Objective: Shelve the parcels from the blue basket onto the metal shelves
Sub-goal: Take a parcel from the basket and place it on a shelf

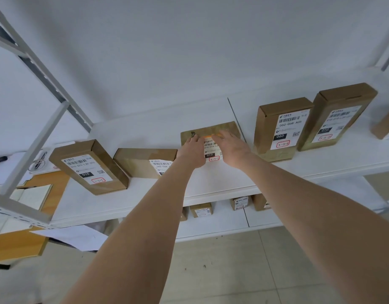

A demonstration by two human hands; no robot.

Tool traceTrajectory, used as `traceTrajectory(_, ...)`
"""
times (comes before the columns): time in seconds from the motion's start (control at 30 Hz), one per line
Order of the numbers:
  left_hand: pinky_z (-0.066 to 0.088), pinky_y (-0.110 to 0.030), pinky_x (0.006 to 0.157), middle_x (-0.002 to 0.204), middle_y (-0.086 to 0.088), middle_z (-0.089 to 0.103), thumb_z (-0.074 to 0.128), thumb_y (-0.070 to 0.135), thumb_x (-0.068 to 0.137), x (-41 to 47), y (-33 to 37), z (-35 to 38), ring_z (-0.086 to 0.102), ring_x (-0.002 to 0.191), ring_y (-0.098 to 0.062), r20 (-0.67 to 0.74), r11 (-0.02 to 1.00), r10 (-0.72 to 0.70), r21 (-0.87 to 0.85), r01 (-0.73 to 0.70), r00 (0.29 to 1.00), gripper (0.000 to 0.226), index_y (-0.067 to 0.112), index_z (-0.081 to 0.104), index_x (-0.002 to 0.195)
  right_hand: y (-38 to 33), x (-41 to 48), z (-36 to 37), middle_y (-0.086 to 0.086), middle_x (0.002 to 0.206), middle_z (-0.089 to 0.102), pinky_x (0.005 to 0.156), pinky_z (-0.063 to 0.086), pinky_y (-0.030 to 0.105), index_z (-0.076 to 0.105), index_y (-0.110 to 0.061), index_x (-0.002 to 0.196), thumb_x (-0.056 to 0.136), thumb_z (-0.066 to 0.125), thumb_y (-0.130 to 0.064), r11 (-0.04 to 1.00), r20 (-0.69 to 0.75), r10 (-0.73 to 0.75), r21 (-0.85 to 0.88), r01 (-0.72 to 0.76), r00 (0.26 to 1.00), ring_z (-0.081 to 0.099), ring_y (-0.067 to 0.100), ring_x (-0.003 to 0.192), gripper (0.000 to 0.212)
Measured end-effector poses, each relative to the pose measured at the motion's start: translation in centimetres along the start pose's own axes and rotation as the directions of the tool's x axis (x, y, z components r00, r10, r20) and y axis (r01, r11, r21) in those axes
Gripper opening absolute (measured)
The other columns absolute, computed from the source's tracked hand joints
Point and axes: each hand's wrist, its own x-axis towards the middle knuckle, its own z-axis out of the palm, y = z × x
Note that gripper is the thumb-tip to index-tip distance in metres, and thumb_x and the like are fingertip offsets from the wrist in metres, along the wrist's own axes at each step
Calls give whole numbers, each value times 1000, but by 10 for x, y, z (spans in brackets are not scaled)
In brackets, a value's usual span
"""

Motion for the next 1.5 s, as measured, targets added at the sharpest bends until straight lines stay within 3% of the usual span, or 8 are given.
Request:
traceTrajectory(0.17,40,-42,100,150,-9,24,56,19,90,-21,15,-12,30,137,-27,-16,999,-28,46,29,999,61,9,28,143,0,-23,-12,7,144,31,91,45,36,30,-17,146,88,59,-11,997,-56,53,-48,-56,997,38,25,130,65)
traceTrajectory(0.33,46,-43,90,143,-10,30,53,18,91,-43,47,-29,39,129,-29,6,990,41,138,-41,999,57,10,30,143,11,-61,-30,6,141,34,96,47,35,33,-13,144,90,57,-8,987,-79,138,-75,-144,987,38,23,127,60)
traceTrajectory(0.63,45,-44,92,137,-12,41,52,18,92,-76,169,-34,49,122,-31,14,889,402,234,-394,916,53,12,35,142,72,-174,-46,9,149,32,102,41,37,29,-19,147,92,53,-13,904,-176,381,-133,-405,908,36,26,133,61)
traceTrajectory(0.73,50,-41,89,135,-13,41,53,16,91,-91,219,-26,51,117,-30,44,831,524,194,-522,850,51,10,38,139,99,-227,-50,10,148,31,104,38,38,29,-18,147,93,53,-18,828,-180,516,-146,-542,837,34,27,134,60)
traceTrajectory(0.9,45,-40,97,140,-11,37,54,21,90,-126,306,-3,41,127,-28,80,670,712,218,-709,698,56,11,35,142,142,-319,-47,9,139,37,101,39,39,37,-17,140,92,49,-16,671,-184,715,-91,-736,675,37,27,128,50)
traceTrajectory(1.2,46,-44,91,128,-15,45,54,18,89,-217,484,56,49,118,-33,145,382,902,171,-908,407,41,6,46,127,229,-490,-29,9,133,40,100,38,40,43,-16,133,93,53,-19,379,-194,907,-12,-925,374,38,29,124,42)
traceTrajectory(1.37,48,-44,89,129,-11,42,59,24,90,-249,592,101,48,117,-29,206,308,919,153,-939,335,45,9,44,129,306,-576,-11,9,134,39,100,37,39,44,-16,130,92,55,-21,276,-152,951,19,-961,270,36,28,127,39)
traceTrajectory(1.5,48,-43,87,127,-10,41,57,19,90,-267,682,134,48,114,-28,281,299,903,134,-945,325,42,10,44,129,377,-637,1,10,138,37,103,35,39,43,-15,133,92,57,-23,219,-95,972,38,-975,215,35,28,129,44)
